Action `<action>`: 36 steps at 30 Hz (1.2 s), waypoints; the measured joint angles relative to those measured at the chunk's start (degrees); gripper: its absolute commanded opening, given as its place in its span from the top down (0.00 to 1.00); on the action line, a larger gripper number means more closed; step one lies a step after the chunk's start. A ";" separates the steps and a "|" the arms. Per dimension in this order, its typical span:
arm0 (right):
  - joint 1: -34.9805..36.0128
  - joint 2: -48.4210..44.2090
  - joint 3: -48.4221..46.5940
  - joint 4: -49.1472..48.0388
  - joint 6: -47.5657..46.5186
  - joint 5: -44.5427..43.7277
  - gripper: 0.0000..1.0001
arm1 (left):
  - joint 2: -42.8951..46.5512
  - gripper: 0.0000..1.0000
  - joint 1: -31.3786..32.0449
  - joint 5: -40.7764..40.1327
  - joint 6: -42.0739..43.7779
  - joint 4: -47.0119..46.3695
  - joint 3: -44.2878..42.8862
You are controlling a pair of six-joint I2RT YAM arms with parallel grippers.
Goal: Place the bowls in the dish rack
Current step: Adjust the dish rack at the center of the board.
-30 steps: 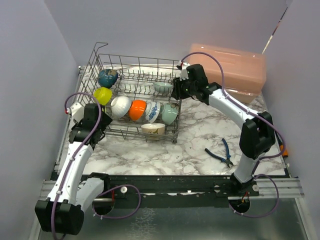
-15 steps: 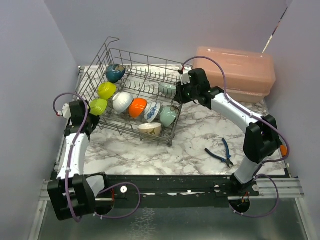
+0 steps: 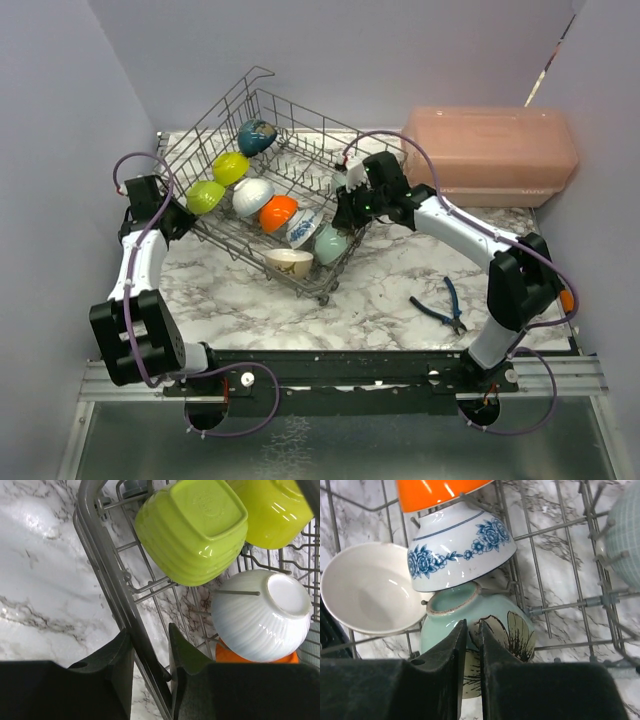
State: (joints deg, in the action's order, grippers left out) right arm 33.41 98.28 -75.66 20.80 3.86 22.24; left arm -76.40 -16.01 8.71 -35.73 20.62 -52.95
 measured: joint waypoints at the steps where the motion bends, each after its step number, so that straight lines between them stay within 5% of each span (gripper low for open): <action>1: 0.70 0.15 0.00 0.00 -0.39 0.24 0.84 | -1.03 1.00 0.00 0.37 0.76 -0.15 -0.94; 18: 17.46 7.50 -7.30 5.86 -4.42 10.19 0.82 | -19.47 1.00 3.48 -1.62 13.88 -4.15 -17.14; 23: 18.62 8.02 -10.58 8.02 -5.07 10.23 0.74 | -24.06 1.00 4.26 -1.29 15.82 -6.12 -21.00; 31: 19.39 8.04 -13.35 9.99 -5.79 5.01 0.46 | -26.43 1.00 4.81 -0.35 17.40 -6.47 -23.93; 35: 19.67 10.67 -18.23 10.84 -5.86 3.06 0.41 | -26.32 0.41 4.83 -0.52 17.44 -6.78 -23.71; 36: 19.80 11.80 -20.11 10.75 -5.84 2.93 0.40 | -26.08 0.36 4.83 -0.66 17.97 -7.28 -23.32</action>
State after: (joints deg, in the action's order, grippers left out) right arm 53.21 110.08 -95.77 31.55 -1.98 25.17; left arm -102.48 -11.18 8.05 -17.76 13.34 -76.27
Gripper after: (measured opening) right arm 0.571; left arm 0.316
